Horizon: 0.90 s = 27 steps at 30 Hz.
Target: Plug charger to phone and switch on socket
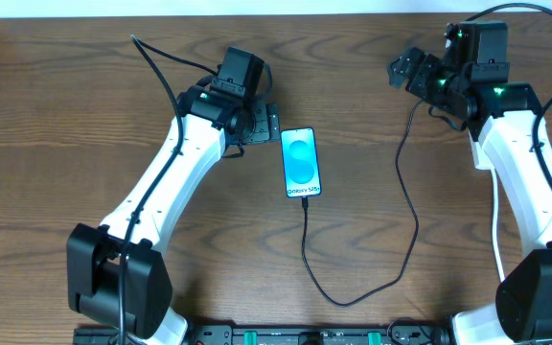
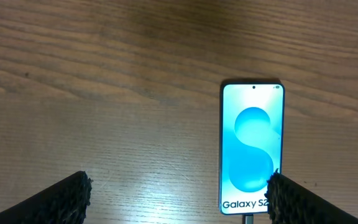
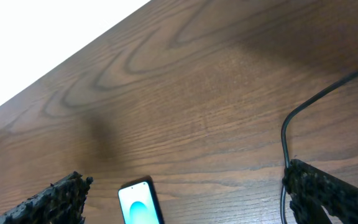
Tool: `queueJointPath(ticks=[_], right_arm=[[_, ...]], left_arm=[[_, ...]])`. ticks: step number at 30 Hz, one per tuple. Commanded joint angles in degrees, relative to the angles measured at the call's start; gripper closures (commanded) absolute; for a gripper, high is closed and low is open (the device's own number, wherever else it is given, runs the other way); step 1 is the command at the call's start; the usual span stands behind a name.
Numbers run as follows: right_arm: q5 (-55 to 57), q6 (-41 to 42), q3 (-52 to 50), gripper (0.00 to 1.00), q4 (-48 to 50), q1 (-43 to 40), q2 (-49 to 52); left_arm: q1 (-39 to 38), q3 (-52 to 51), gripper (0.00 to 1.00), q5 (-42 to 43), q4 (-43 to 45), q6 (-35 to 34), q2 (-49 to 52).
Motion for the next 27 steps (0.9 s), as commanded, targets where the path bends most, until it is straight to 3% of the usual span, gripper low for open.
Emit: queueJointPath(ticks=[1,11,14,21,27], right_arm=[[0.4,-0.8,-0.4,0.01,-0.2,0.5,0.4],[-1.4,-4.2,1.9,0.01,-2.2,-2.4,0.4],[-1.5,-4.5,7.7,0.01,-10.4,-6.0,0.4],[-1.5,-14.3,26.4,0.01,-31.0,-14.4,0.4],[-3.3,-19.0,33.7,0.01,-36.3,-22.0,0.4]], left_arm=[[0.2,0.5,0.1,-1.1,-0.3,1.1,0.3],[0.2,0.5,0.1,-1.1,-0.3,1.1,0.3],[0.2,0.5,0.1,-1.1,-0.3,1.1,0.3],[0.2,0.5,0.1,-1.1,-0.3,1.1,0.3],[0.2,0.5,0.1,-1.1,-0.3,1.1,0.3]])
